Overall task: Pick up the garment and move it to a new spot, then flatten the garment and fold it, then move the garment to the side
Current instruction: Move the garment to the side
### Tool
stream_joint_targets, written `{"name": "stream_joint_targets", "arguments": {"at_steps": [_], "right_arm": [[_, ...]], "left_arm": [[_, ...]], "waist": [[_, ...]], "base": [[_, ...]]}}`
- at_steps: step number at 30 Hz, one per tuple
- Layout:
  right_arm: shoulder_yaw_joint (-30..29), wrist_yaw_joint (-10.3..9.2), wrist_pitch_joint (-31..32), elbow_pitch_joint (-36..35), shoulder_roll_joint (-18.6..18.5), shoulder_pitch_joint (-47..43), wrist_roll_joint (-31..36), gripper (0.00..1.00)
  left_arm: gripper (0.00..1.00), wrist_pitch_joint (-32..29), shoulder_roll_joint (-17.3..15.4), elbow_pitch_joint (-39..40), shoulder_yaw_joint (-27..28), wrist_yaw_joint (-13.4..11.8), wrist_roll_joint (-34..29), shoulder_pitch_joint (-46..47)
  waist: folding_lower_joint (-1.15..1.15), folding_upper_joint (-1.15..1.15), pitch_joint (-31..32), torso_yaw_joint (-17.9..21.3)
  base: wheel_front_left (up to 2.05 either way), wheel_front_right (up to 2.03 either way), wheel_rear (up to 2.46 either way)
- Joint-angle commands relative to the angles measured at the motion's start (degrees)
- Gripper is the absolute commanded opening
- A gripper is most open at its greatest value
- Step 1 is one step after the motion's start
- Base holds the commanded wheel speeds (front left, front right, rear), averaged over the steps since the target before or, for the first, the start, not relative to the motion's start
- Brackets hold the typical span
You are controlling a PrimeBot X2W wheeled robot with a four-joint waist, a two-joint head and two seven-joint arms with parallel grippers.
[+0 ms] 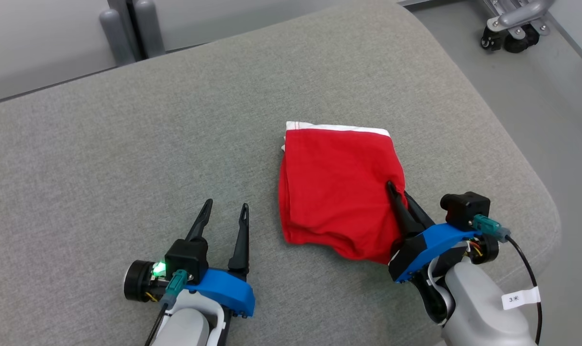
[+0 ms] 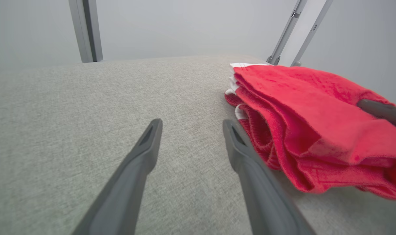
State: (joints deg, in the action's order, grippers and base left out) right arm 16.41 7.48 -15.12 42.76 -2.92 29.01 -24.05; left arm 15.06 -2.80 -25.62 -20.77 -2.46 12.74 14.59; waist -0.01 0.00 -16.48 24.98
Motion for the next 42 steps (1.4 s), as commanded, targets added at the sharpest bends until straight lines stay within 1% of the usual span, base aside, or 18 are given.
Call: {"name": "stream_joint_targets", "arguments": {"at_steps": [1, 5, 8, 13, 15, 18, 23, 27, 30, 31, 32, 33, 35, 37, 40, 42], "right_arm": [[-0.3, 0.02, 0.0, 0.2, -0.1, -0.1, 0.4, 0.00], [-1.9, 0.02, 0.0, 1.1, -2.6, 2.4, 2.9, 0.00], [-3.0, 0.02, 0.0, 2.3, -5.8, 4.8, 5.2, 0.00], [-5.0, 0.02, 0.0, 5.4, -13.4, 9.7, 9.0, 0.00], [-6.7, 0.02, 0.0, 7.0, -16.1, 11.3, 9.6, 0.00], [-8.2, 0.02, 0.0, 10.5, -20.5, 13.3, 11.2, 0.00], [-12.6, 0.02, 0.0, 17.3, -28.1, 15.6, 14.6, 0.00], [-17.5, 0.02, 0.0, 21.0, -31.7, 17.0, 17.4, 0.00], [-21.1, 0.02, 0.0, 22.3, -33.2, 17.9, 19.8, 0.00], [-22.3, 0.02, 0.0, 22.9, -33.5, 18.1, 20.9, 0.08], [-23.5, 0.02, 0.0, 23.3, -33.5, 18.3, 21.7, 0.37], [-24.9, 0.02, 0.0, 23.7, -33.7, 18.6, 22.6, 1.00], [-28.1, 0.02, 0.0, 23.4, -33.9, 19.1, 24.9, 1.00], [-32.4, 0.02, 0.0, 21.2, -33.2, 19.5, 26.2, 1.00], [-37.4, 0.02, 0.0, 15.6, -29.7, 19.2, 27.0, 1.00], [-37.8, 0.02, 0.0, 11.8, -26.8, 18.5, 26.5, 1.00]], "left_arm": [[1.00, 0.2, -0.2, -0.1, 0.1, 0.2, -0.3, 1.4], [1.00, 0.2, -0.1, -0.6, -1.0, 0.6, -0.9, 2.4], [1.00, 0.2, -0.1, -0.7, -1.4, 0.8, -1.4, 3.4], [1.00, 0.2, -0.1, -0.4, -1.3, 0.3, -2.1, 4.3], [1.00, 0.2, -0.1, 0.1, -1.0, 0.0, -2.3, 4.5], [1.00, 0.2, -0.1, 0.6, -1.1, -0.1, -2.3, 4.6], [1.00, 0.2, -0.2, 2.1, -1.7, -0.6, -1.8, 5.2], [1.00, 0.1, -0.2, 2.8, -2.2, -1.3, -1.7, 5.6], [1.00, 0.1, -0.5, 3.0, -2.1, -1.7, -1.8, 5.6], [1.00, 0.0, -0.5, 3.0, -2.1, -1.8, -1.8, 5.7], [1.00, 0.0, -0.6, 2.9, -2.0, -1.8, -1.8, 5.8], [1.00, 0.0, -0.7, 2.9, -2.0, -1.9, -1.8, 5.9], [1.00, 0.0, -0.8, 2.9, -2.0, -2.0, -1.7, 6.1], [1.00, 0.0, -0.8, 3.1, -2.0, -2.3, -1.5, 6.2], [1.00, 0.0, -0.8, 3.6, -1.9, -2.6, -1.2, 6.4], [1.00, 0.0, -0.6, 3.9, -1.9, -2.7, -1.3, 6.1]], "waist": [[0.01, 0.00, -0.4, -0.2], [0.01, 0.00, -2.1, -2.1], [0.01, 0.00, -3.5, -4.4], [0.01, 0.00, -6.0, -8.9], [0.01, 0.00, -6.8, -10.6], [0.01, 0.00, -7.8, -13.0], [0.01, 0.00, -9.3, -16.9], [0.01, 0.00, -10.6, -19.1], [0.01, 0.00, -11.5, -20.0], [0.01, 0.00, -11.8, -20.3], [0.01, 0.00, -12.1, -20.5], [0.01, 0.00, -12.3, -20.6], [0.01, 0.00, -12.6, -20.9], [0.01, 0.00, -12.6, -21.1], [0.01, 0.00, -12.0, -21.2], [0.01, 0.00, -11.2, -21.2]], "base": [[0.00, 0.00, 0.00], [0.00, 0.00, 0.00], [0.00, 0.00, 0.00], [0.00, 0.00, 0.00], [0.00, 0.00, 0.00], [0.00, 0.00, 0.00], [0.00, 0.00, 0.00], [0.00, 0.00, 0.00], [0.00, 0.00, 0.00], [0.00, 0.00, 0.00], [0.00, 0.00, 0.00], [0.00, 0.00, 0.00], [0.00, 0.00, 0.00], [0.00, 0.00, 0.00], [0.00, 0.00, 0.00], [0.00, 0.00, 0.00]]}}
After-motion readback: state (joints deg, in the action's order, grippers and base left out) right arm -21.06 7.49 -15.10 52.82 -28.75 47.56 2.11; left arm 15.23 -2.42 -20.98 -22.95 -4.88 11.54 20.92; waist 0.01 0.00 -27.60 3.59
